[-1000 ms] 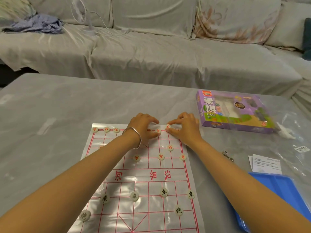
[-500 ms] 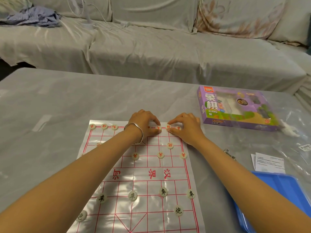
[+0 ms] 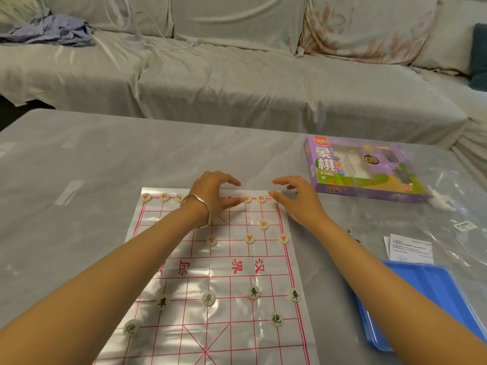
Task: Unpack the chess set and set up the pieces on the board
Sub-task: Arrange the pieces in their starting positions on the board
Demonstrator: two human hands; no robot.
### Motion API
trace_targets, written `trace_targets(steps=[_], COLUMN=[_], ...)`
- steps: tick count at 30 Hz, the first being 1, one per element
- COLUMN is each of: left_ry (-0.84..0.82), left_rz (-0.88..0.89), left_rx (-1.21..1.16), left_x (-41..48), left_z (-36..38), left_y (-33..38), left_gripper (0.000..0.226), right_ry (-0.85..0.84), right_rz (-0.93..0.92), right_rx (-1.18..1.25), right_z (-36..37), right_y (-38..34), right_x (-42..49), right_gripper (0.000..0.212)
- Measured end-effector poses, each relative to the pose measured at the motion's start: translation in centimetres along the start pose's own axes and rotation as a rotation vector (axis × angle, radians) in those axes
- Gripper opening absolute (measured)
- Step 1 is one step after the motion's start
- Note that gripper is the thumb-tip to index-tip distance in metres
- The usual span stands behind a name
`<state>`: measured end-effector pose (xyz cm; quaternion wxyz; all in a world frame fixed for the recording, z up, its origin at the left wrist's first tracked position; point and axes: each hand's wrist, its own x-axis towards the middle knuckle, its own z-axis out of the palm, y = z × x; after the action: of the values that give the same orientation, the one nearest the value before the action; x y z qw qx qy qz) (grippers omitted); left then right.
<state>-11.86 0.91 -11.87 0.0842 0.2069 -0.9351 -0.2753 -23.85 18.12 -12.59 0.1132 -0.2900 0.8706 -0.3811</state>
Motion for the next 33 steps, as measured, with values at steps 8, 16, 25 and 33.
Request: trace_targets(steps=[8,16,25,33], left_ry=[0.088,-0.089,0.004,-0.007], left_rz=[-0.097,-0.069,-0.287,-0.759], left_rx=[-0.119,0.051,-0.119,-0.677], left_x=[-9.0,-20.8,-26.5,-25.5], left_z=[-3.8,-4.1,-5.2,-8.5], left_y=[-3.5,-4.0,-6.8,-7.6], left_gripper=[0.038,0.07,0.071,0.047], right_ry=[0.001,-0.182,-0.196,-0.08], right_rz=[0.067,-0.102,-0.069,0.046], right_rx=[0.146,-0.029,-0.115,0.101], right_z=[-1.4,0.5,0.6,0.2], right_y=[-1.2,-0.7,-0.1,-0.6], right_x=[-7.1,-17.6,-23.1,-23.7], right_gripper=[0.035,0.051,0.052,0.046])
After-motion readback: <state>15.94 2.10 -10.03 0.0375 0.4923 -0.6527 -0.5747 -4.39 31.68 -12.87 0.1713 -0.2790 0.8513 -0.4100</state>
